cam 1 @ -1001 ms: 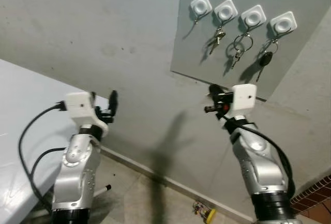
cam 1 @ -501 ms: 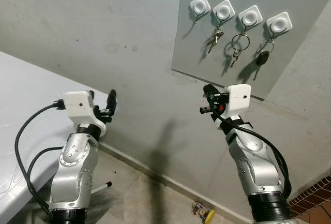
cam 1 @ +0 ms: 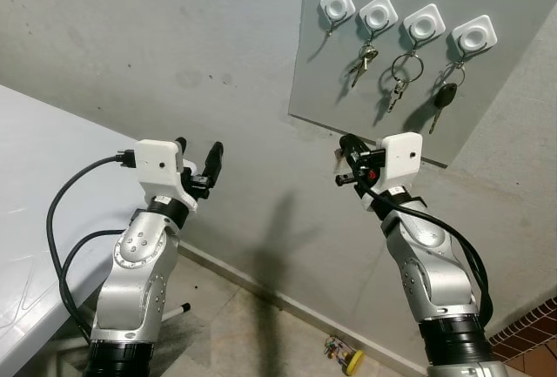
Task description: Hang keys on a hook
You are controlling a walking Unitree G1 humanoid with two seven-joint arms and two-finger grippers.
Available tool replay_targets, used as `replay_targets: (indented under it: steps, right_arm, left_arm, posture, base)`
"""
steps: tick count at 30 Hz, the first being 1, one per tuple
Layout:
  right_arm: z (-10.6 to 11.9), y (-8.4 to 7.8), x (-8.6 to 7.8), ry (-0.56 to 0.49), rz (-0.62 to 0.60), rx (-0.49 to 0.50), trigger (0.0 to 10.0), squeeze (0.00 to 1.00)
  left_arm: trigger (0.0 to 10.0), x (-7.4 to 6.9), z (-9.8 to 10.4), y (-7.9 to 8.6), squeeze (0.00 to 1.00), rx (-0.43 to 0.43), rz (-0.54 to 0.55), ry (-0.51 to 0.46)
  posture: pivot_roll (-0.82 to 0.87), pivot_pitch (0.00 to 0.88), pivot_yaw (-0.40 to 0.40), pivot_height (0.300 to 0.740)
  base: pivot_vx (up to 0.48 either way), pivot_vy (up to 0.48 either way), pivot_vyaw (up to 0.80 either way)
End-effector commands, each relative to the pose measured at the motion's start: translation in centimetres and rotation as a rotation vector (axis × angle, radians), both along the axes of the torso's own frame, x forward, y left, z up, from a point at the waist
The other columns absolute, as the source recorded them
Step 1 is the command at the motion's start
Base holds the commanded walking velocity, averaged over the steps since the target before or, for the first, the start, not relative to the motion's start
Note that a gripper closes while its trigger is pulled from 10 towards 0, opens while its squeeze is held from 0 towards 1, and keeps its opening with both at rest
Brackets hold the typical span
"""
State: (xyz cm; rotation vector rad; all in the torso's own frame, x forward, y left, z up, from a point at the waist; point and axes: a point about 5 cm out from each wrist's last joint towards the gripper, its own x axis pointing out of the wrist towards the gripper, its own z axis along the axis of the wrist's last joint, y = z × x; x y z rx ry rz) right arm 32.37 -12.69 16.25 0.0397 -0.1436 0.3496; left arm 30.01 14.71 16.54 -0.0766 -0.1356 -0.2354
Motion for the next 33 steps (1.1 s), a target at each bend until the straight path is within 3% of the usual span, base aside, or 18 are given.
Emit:
replay_targets:
  steps: [1, 5, 10, 16, 22, 33]
  right_arm:
    - [0.6, 0.3, 0.2, -0.019, 0.016, 0.002, 10.0, 0.00]
    - [0.9, 0.4, 0.4, -0.028, 0.025, -0.004, 10.0, 0.00]
    - [1.6, 0.7, 0.9, -0.048, 0.046, -0.005, 10.0, 0.00]
    - [1.7, 0.8, 0.9, -0.052, 0.048, -0.004, 10.0, 0.00]
    - [3.9, 2.1, 2.3, -0.097, 0.148, 0.015, 10.0, 0.00]
    - [6.1, 3.4, 3.9, -0.144, 0.200, 0.032, 10.0, 0.00]
  left_arm:
    - [10.0, 0.2, 1.3, -1.0, 0.00, 0.018, -0.053, -0.039]
    - [10.0, 0.5, 1.9, -1.8, 0.00, 0.021, -0.091, -0.056]
    - [10.0, 0.5, 4.0, -3.4, 0.00, 0.013, -0.157, -0.126]
    - [10.0, 0.5, 4.3, -3.5, 0.00, 0.008, -0.164, -0.133]
    - [10.0, 0.1, 5.6, -4.0, 0.00, -0.017, -0.184, -0.158]
    - [10.0, -0.2, 5.7, -4.0, 0.00, -0.039, -0.183, -0.144]
  posture:
    - [-0.08, 0.028, -0.032, 0.740]
    - [-0.08, 0.027, -0.034, 0.740]
    - [-0.09, 0.022, -0.031, 0.740]
    - [-0.09, 0.022, -0.031, 0.740]
    - [-0.09, 0.018, -0.033, 0.740]
    - [-0.08, 0.018, -0.042, 0.740]
  base:
    - [0.000, 0.000, 0.00]
    - [0.000, 0.000, 0.00]
    - [0.000, 0.000, 0.00]
    - [0.000, 0.000, 0.00]
    - [0.000, 0.000, 0.00]
    - [0.000, 0.000, 0.00]
